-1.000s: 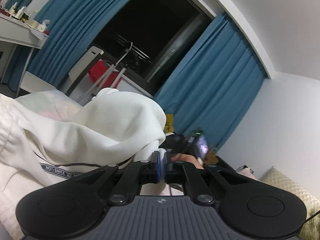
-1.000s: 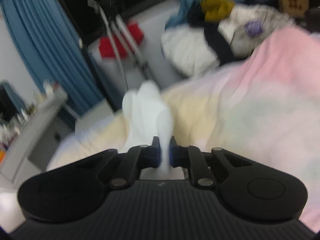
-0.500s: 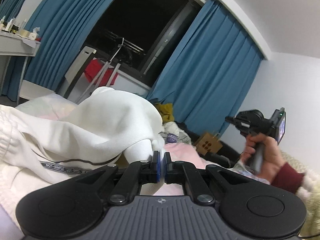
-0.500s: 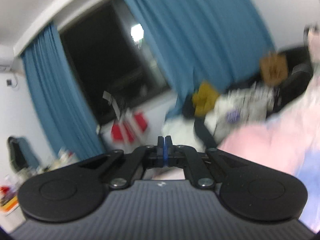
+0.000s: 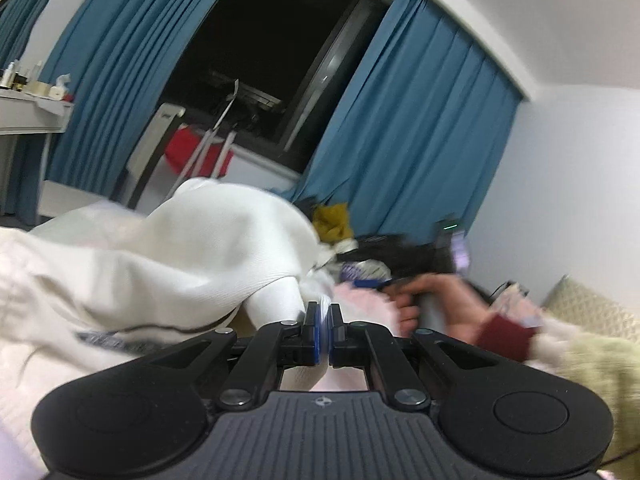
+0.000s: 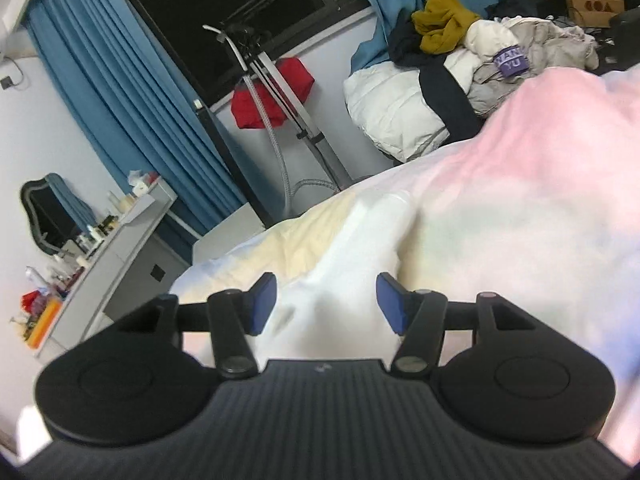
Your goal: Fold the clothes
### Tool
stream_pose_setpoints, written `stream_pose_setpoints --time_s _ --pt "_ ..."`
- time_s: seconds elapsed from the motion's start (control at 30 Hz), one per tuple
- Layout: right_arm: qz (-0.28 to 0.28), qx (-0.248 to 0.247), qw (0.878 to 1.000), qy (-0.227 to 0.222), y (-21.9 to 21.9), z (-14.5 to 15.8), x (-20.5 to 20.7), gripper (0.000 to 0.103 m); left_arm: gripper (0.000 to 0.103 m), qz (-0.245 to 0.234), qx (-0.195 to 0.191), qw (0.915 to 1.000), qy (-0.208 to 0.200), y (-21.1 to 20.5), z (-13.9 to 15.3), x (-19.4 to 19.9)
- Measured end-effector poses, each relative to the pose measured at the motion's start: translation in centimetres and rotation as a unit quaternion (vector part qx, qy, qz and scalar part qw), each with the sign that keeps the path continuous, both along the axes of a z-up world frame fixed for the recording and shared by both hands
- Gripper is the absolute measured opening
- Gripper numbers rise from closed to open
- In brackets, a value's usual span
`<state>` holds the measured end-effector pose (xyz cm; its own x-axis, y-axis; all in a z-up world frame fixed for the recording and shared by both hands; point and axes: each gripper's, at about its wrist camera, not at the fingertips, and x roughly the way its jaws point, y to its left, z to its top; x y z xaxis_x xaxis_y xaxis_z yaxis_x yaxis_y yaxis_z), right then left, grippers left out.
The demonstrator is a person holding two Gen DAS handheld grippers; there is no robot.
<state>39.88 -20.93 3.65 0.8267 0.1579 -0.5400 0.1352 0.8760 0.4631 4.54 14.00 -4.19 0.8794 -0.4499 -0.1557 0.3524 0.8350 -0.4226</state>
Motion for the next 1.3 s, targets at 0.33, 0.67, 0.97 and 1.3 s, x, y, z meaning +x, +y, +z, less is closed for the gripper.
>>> stream_pose_setpoints --time_s 0.33,0.67,0.97,1.3 --pt "-0.039 -0.023 0.997 0.059 2.4 -4.9 6.5 0.01 0.003 -0.015 -0.07 0.9972 0.02 3.2 -3.8 3.6" --pt "-0.129 -0.053 0.979 -0.148 1.7 3.5 -9.3 0.008 0.003 -0.003 -0.074 0.9972 0.0 4.8 -2.4 0.5" --pt "-0.257 -0.103 0.935 -0.223 -4.2 8.1 -19.8 0.008 0.003 -0.027 0.001 0.9996 -0.003 1.4 -1.1 -0.3" --pt "-0.326 -0.125 0.932 -0.099 -15.2 -1.2 -17.0 0.009 0.006 -0.115 0.128 0.9851 0.014 -4.7 -4.1 0.3"
